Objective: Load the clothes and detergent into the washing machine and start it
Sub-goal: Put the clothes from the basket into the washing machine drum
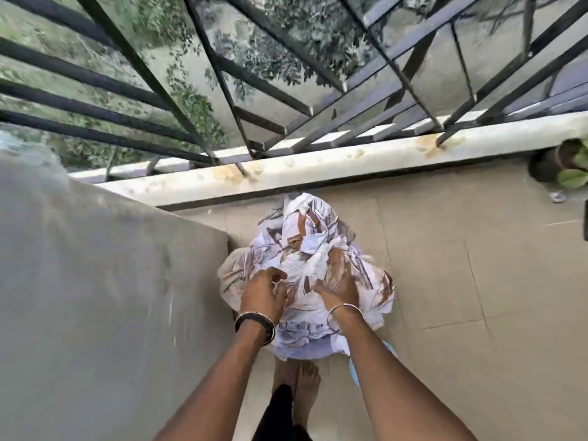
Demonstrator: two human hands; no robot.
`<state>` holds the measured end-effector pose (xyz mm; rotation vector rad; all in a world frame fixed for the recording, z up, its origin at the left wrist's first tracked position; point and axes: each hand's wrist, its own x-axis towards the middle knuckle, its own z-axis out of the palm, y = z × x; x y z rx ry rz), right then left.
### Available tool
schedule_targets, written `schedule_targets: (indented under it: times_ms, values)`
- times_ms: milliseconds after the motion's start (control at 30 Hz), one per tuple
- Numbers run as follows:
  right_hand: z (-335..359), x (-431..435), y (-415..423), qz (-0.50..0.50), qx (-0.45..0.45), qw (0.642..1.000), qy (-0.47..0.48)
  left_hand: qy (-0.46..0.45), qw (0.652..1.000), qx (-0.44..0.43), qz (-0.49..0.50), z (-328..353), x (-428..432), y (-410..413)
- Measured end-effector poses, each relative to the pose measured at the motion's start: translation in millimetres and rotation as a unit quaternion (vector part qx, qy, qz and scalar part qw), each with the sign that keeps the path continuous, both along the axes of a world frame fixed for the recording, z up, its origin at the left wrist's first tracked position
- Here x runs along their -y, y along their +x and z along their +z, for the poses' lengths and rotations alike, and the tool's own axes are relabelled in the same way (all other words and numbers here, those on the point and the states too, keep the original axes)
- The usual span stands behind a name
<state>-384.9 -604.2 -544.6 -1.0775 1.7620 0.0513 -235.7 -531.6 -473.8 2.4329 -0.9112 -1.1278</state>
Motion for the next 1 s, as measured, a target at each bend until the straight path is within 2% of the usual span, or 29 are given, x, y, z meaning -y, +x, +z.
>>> schedule_targets:
  times_ms: [133,167,300,400,500,633,667,767,833,900,933,1000]
  values:
    - [-19.5,-1.7,9.3,0.051,-0.136,0.989,-0.032,0.012,1.000,-0.009,0.003,-28.4,-7.6,-0.3]
    - [-17.2,0.2,9.0,0.066,-0.144,0.986,-0.042,0.013,1.000,-0.016,0.006,-29.7,-10.2,-1.0]
    - [-0.1,5.2,-1.3,0.048,-0.045,0.997,-0.033,0.015,0.994,-0.060,0.085,-12.7,-16.2,-2.3]
    - [30.5,-2.2,-23.1,0.076,0.020,0.997,-0.010,0.047,0.974,-0.131,0.181,2.2,-14.0,-3.2]
    - [67.9,-16.5,-39.6,0.143,0.020,0.988,-0.052,0.099,0.948,-0.224,0.204,-0.7,-16.9,-1.6]
    - [125.8,-25.6,-28.2,0.253,0.031,0.956,-0.148,0.156,0.930,-0.246,0.223,-27.2,-36.3,-2.5]
    - [141.6,-26.3,-23.4,0.281,0.047,0.944,-0.166,0.159,0.924,-0.254,0.236,-41.0,-41.3,-1.1]
    - [195.8,-28.6,-10.7,0.330,0.093,0.929,-0.139,0.155,0.895,-0.284,0.307,-40.0,-41.9,-1.1]
    - [230.1,-33.0,-6.7,0.301,0.173,0.932,-0.103,0.147,0.839,-0.364,0.376,-10.7,-39.5,-7.4]
    - [263.0,-36.1,-5.2,0.232,0.264,0.936,-0.030,0.176,0.778,-0.453,0.398,30.7,-34.3,-15.8]
    - [278.4,-36.4,-5.3,0.200,0.312,0.929,0.017,0.173,0.769,-0.475,0.391,41.0,-32.3,-16.0]
    - [302.3,-38.4,-9.2,0.179,0.394,0.898,0.080,0.142,0.784,-0.450,0.403,49.2,-29.3,-11.3]
